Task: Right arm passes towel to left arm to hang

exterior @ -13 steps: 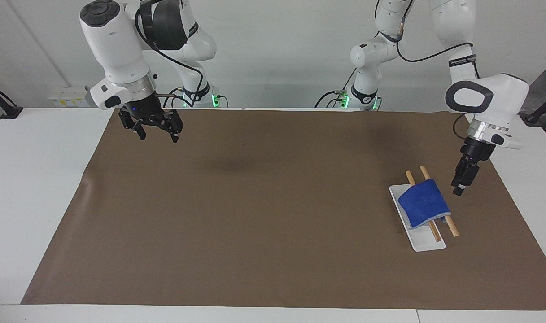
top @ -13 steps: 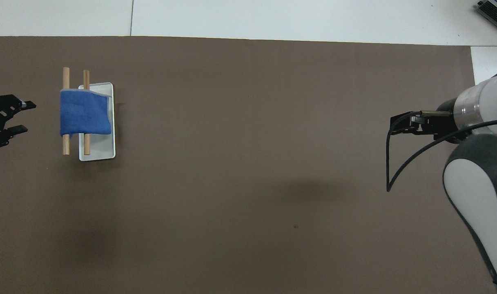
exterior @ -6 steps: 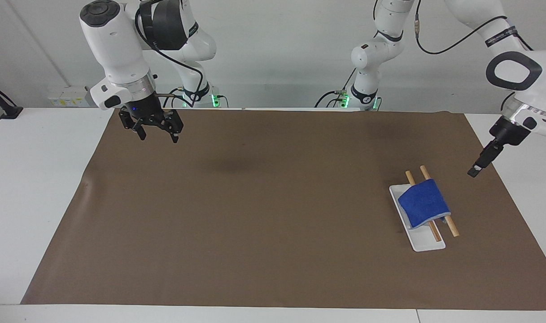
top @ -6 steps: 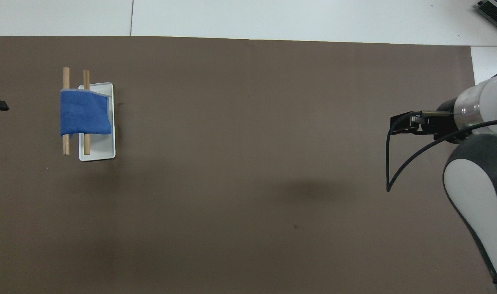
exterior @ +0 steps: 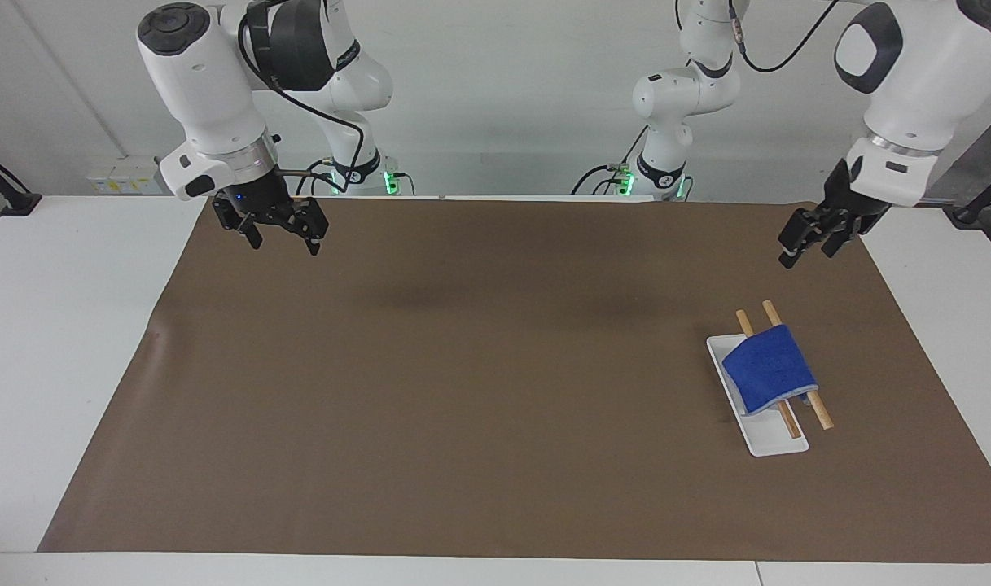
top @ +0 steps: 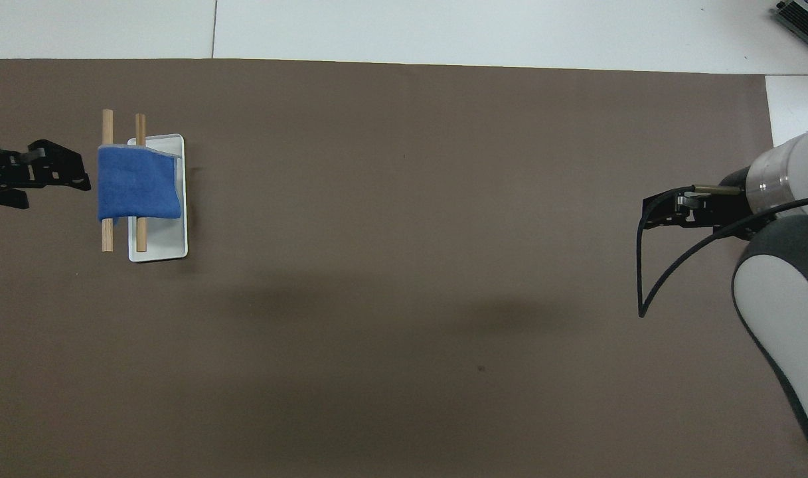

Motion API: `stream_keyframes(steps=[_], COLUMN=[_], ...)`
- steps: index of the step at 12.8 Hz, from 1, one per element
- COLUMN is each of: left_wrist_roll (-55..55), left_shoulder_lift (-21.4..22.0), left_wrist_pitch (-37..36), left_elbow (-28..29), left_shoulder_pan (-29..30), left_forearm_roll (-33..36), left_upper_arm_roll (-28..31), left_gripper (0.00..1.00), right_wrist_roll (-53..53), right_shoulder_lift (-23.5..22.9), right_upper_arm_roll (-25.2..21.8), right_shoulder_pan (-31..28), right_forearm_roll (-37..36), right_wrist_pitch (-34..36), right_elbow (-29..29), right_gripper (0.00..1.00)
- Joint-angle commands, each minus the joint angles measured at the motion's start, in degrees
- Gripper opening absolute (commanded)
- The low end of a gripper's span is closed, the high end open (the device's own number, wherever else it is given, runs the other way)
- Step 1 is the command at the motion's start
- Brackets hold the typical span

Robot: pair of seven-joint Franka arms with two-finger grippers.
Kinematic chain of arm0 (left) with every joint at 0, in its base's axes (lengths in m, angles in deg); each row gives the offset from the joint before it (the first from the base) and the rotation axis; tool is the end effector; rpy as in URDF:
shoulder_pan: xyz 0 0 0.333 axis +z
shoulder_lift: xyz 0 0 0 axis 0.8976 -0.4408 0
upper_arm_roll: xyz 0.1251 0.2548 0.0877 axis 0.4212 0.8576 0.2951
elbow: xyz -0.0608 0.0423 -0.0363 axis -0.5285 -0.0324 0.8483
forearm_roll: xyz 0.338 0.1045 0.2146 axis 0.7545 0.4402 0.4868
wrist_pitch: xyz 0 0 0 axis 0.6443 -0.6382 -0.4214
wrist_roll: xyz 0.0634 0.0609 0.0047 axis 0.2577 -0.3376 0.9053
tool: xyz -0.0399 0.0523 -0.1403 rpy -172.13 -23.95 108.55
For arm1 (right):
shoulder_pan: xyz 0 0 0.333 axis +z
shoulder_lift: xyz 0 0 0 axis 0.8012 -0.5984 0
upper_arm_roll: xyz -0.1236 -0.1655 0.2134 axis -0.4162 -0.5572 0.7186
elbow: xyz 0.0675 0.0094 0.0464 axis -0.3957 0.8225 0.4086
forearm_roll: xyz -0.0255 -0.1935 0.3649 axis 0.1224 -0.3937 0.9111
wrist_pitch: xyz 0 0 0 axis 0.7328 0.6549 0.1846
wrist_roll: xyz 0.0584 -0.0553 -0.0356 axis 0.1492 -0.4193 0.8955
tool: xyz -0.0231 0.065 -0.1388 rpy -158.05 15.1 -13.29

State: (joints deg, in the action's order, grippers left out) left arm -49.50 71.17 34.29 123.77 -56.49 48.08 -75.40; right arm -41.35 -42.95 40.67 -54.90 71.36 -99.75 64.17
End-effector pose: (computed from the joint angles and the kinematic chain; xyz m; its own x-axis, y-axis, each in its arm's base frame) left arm 0.5924 -0.0532 0.5423 0.9814 0.1859 0.0478 0.1858 -0.9826 0.0076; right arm 0.5761 0.0315 0.5039 0.9885 -0.1509 -0.0044 -0.1509 -0.9885 -0.0022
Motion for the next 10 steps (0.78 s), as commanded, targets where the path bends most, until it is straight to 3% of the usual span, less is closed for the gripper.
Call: stream_keyframes(steps=[1,3,5,7,10], left_wrist_roll=[-2.2,-12.4,-14.7,-14.7,-14.1], left_shoulder_lift=[-2.2,-2.8,-2.9,-2.8,-1.8], left_wrist_pitch=[-6.3,-9.5,-9.4,-7.6,-0.3], left_elbow=[-5.2,-6.9,-7.8,-7.6,-4.2], left_shoulder_pan=[-3.9,-4.4,-4.1,-4.0,-2.4], left_forearm_roll=[4.1,7.0,6.9,5.6,0.0], left_upper_arm_roll=[0.8,0.8,0.8,0.8,1.3], left_gripper=[0.71,0.68,0.69,0.80,0.85], right_wrist_roll=[1.5,1.4,1.3,1.2,1.3], right_shoulder_lift=[0.5,-0.4,-1.2,-0.7,-0.6], right_upper_arm_roll=[0.8,0.8,0.8,0.8,0.8], right_shoulder_pan=[-0.8,-0.8,-0.9,-1.3,-1.3], right_forearm_roll=[-0.3,-1.0,-1.1,-0.2,0.0], right_wrist_pitch=[1.5,3.7,5.2,4.6,4.8], right_elbow=[-0.4,-3.5,-6.0,-5.0,-4.9], right_gripper=[1.00,1.00,1.00,1.00,1.00])
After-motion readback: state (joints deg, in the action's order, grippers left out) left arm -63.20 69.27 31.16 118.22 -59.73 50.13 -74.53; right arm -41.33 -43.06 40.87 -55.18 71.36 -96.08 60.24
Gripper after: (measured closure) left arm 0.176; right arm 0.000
